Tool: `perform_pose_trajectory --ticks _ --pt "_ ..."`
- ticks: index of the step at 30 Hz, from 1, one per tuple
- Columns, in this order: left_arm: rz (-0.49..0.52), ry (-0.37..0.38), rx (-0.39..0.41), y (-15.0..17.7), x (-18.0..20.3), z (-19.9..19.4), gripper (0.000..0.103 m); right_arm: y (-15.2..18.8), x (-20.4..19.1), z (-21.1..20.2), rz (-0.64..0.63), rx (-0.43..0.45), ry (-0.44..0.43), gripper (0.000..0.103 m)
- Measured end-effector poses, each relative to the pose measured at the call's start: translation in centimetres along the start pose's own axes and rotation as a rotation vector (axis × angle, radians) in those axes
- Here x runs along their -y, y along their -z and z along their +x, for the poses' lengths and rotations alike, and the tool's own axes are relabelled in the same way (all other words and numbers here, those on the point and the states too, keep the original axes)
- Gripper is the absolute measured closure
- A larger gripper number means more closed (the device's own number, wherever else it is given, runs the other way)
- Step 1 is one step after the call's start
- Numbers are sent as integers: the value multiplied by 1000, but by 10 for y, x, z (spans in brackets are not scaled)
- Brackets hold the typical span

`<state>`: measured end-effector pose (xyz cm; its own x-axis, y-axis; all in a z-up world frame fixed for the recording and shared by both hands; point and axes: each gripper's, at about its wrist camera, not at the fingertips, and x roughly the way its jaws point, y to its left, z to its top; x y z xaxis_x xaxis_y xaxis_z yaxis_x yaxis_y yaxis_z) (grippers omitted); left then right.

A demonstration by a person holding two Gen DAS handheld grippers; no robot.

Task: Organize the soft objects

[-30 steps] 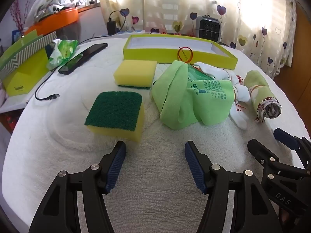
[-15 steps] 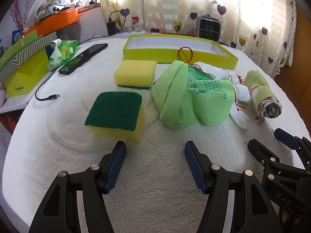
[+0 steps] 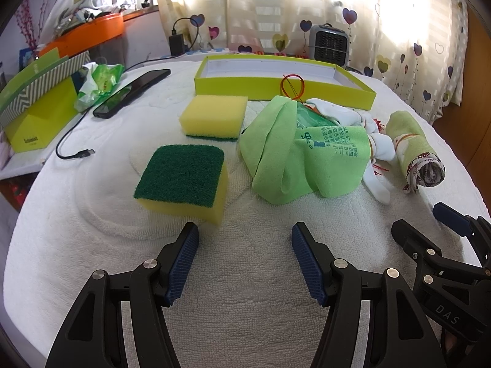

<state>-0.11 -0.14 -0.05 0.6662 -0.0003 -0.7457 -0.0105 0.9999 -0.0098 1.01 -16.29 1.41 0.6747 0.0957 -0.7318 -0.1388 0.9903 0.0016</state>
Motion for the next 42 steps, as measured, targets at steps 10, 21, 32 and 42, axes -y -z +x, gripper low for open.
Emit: perform_pose_trajectory --ticks 10,21,32,42 --pt "0 -1 1 0 0 0 41 0 0 0 0 0 0 26" --pt "1 -2 1 0 0 0 41 0 0 0 0 1 0 26" --pt "1 -2 1 0 0 0 41 0 1 -1 0 1 0 26" --pt "8 7 -1 -2 2 -1 41 0 0 0 0 0 -1 26"
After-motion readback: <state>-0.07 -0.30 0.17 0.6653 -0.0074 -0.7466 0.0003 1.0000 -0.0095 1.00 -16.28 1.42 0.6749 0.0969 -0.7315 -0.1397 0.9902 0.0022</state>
